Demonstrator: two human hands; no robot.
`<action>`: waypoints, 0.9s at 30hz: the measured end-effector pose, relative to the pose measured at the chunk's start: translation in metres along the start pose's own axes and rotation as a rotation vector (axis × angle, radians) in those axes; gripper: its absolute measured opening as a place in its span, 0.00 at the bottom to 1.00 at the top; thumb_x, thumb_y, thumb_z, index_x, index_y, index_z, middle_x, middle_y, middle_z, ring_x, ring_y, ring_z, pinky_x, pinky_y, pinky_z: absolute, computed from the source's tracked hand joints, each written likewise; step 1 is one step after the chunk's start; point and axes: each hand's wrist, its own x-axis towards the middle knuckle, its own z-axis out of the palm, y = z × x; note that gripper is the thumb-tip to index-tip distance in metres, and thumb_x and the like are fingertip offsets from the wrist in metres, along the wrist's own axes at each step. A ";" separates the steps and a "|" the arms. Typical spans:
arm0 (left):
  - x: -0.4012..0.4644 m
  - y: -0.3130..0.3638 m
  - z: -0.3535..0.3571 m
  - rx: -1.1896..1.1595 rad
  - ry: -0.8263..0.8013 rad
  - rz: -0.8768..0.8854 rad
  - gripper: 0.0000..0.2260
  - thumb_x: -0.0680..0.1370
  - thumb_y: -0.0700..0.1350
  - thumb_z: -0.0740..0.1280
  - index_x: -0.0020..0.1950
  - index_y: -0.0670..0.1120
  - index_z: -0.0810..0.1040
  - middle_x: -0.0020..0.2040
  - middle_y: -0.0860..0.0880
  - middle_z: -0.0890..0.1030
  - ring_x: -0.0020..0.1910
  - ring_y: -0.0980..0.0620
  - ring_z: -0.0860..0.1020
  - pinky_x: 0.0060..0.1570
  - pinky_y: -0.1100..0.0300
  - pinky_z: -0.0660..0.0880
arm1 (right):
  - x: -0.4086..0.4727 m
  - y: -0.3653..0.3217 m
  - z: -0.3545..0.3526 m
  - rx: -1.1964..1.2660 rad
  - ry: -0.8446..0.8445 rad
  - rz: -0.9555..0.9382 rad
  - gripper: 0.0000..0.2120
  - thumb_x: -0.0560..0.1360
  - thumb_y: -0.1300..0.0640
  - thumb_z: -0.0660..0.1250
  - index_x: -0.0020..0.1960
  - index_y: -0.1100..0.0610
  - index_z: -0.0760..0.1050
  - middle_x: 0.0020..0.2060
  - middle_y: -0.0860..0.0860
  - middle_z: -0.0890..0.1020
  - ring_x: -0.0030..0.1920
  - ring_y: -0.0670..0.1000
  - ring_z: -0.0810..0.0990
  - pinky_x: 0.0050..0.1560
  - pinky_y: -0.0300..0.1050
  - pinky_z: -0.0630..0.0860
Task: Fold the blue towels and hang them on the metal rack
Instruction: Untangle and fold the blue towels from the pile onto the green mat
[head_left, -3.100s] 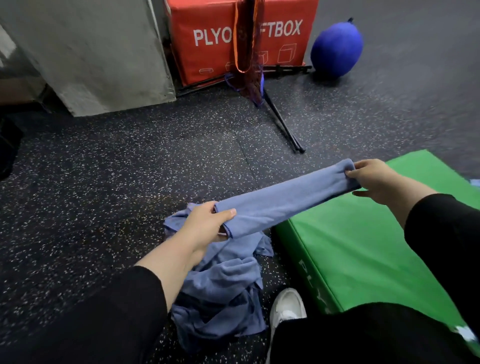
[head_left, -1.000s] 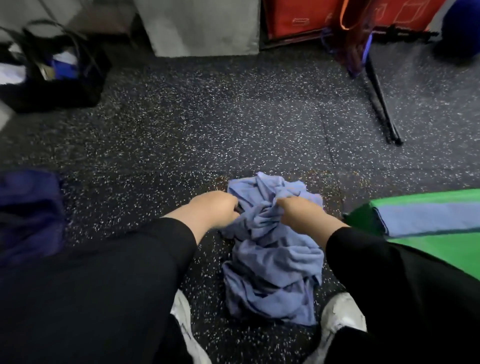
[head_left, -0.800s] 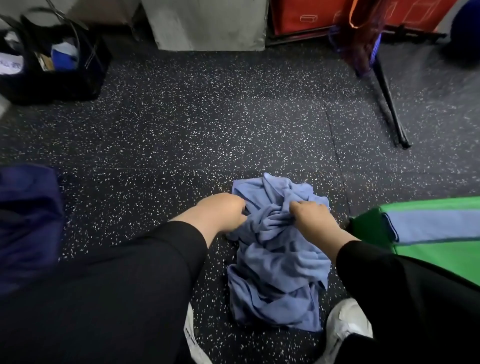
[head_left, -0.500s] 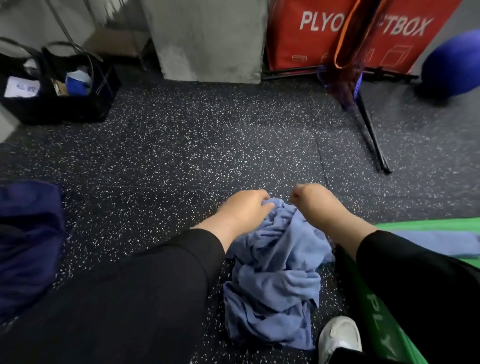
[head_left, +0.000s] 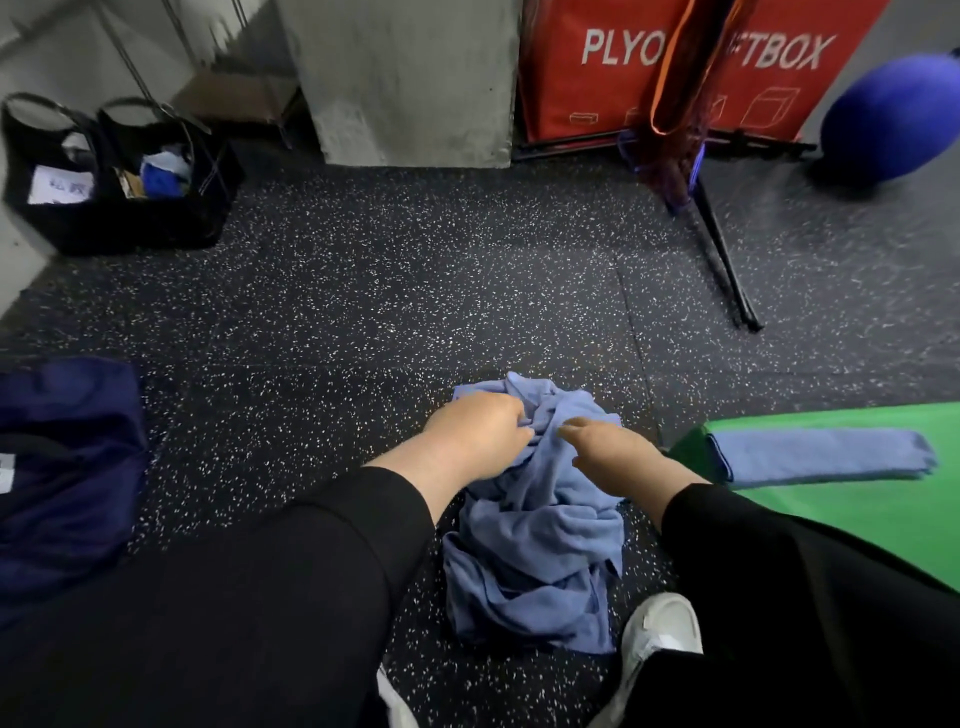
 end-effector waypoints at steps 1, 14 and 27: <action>0.003 -0.001 0.001 0.033 -0.006 -0.011 0.15 0.85 0.53 0.60 0.65 0.48 0.78 0.59 0.47 0.81 0.56 0.45 0.78 0.51 0.53 0.74 | 0.006 0.000 0.007 0.020 0.004 -0.030 0.25 0.79 0.64 0.62 0.75 0.53 0.67 0.75 0.52 0.67 0.68 0.55 0.73 0.59 0.48 0.73; 0.034 0.000 0.005 0.045 -0.025 -0.102 0.13 0.85 0.53 0.59 0.61 0.49 0.78 0.59 0.47 0.81 0.55 0.45 0.78 0.50 0.54 0.73 | 0.041 0.005 0.012 0.005 0.148 0.036 0.10 0.82 0.61 0.58 0.60 0.57 0.75 0.57 0.57 0.77 0.56 0.60 0.78 0.49 0.51 0.75; -0.006 0.036 -0.054 -0.681 0.238 0.122 0.07 0.80 0.47 0.69 0.52 0.44 0.79 0.48 0.44 0.85 0.49 0.45 0.82 0.55 0.42 0.77 | -0.087 -0.031 -0.176 0.530 0.644 -0.053 0.02 0.82 0.54 0.62 0.51 0.50 0.74 0.36 0.46 0.79 0.33 0.42 0.72 0.35 0.45 0.64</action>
